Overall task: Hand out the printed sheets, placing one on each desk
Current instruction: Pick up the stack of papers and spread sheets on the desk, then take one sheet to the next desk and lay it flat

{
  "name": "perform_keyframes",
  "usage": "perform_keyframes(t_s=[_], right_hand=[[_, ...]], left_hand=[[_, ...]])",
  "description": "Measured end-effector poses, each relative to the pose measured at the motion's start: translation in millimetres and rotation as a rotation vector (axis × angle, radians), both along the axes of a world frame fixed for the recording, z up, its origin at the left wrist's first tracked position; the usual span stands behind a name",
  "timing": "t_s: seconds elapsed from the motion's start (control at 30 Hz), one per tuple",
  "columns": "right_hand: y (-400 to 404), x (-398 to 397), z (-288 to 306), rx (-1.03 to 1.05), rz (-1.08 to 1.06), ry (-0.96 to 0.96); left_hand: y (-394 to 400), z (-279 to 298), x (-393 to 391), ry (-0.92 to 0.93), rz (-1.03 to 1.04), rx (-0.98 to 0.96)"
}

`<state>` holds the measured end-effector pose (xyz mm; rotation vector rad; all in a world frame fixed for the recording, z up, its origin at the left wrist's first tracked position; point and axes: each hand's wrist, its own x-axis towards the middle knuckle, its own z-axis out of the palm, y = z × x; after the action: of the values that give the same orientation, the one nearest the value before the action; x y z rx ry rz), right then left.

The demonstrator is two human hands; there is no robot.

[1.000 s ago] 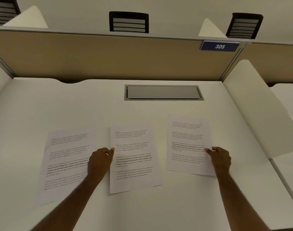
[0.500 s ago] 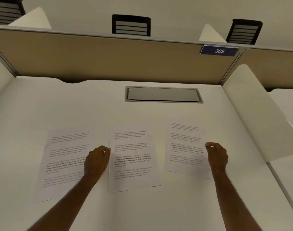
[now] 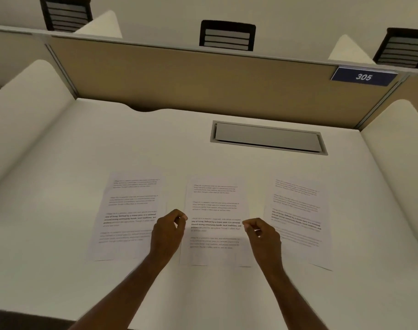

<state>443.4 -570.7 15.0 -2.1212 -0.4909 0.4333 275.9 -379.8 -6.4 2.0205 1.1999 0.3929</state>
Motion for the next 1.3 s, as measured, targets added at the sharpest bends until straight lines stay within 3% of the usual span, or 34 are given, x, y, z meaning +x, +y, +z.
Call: perform_keyframes(t_s=[0.4,0.93,1.3], right_hand=[[44,-56,-13,-0.051,0.260,-0.008],[99,-122,4,-0.061,0.147,-0.046],[113,-155,17,-0.294,0.053,-0.292]], left_hand=[[-1,1,-54,-0.059,0.028,-0.058],[66,11,-118,-0.167,-0.060,-0.104],[99,8,-94,-0.202,-0.350,0.028]])
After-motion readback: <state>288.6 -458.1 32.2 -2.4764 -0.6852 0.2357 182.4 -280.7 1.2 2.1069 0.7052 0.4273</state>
